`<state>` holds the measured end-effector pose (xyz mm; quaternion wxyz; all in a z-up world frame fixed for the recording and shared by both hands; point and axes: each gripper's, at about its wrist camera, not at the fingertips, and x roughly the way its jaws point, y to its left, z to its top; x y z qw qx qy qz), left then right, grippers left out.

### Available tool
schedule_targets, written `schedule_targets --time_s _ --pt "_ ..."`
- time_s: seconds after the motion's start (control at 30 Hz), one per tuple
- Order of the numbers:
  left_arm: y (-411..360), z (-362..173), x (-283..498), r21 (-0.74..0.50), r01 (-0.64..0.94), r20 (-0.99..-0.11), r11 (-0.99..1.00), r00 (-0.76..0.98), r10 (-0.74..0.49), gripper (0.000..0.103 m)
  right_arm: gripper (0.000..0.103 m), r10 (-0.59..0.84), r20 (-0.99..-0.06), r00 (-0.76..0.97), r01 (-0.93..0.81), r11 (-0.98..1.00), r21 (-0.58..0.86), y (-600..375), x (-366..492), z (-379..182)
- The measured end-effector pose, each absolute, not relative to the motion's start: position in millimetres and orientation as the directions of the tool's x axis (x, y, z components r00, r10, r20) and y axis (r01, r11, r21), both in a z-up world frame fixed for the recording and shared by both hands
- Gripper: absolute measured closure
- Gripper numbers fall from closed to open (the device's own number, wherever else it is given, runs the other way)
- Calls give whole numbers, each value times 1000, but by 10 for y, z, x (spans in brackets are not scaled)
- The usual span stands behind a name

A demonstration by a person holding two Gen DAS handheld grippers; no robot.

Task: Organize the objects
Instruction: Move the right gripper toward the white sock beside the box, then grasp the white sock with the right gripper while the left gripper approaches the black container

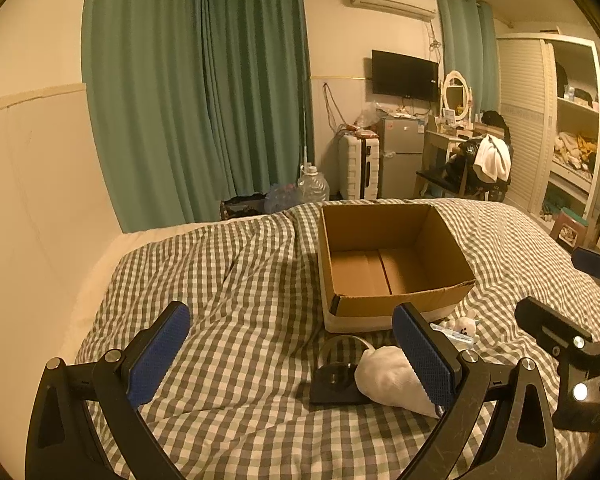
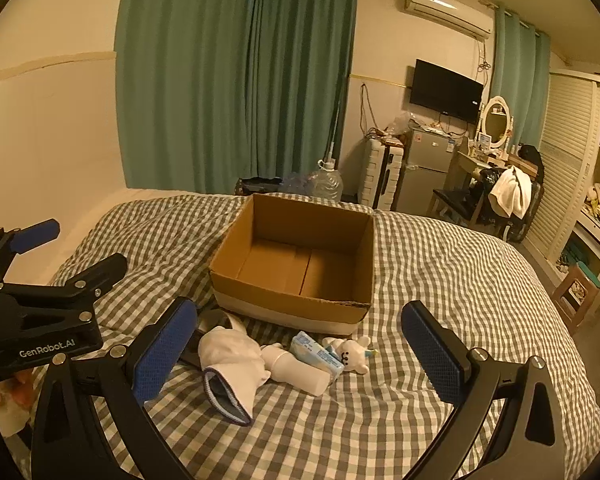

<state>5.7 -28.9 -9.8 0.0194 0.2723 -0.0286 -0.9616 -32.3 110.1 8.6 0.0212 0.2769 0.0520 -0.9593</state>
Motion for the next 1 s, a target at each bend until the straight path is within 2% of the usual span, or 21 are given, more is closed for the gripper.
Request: schedule_targets --time_s 0.6,1.0 --pt "-459 -348 -87 67 -2 -597 -998 -801 -38 0 4 -29 -580 -814 110 -988 -105 889 -488 -81" --pt "-566 -682 -257 79 -14 -679 -997 -733 -44 0 4 -55 -687 -724 165 -982 -96 747 -704 -467"
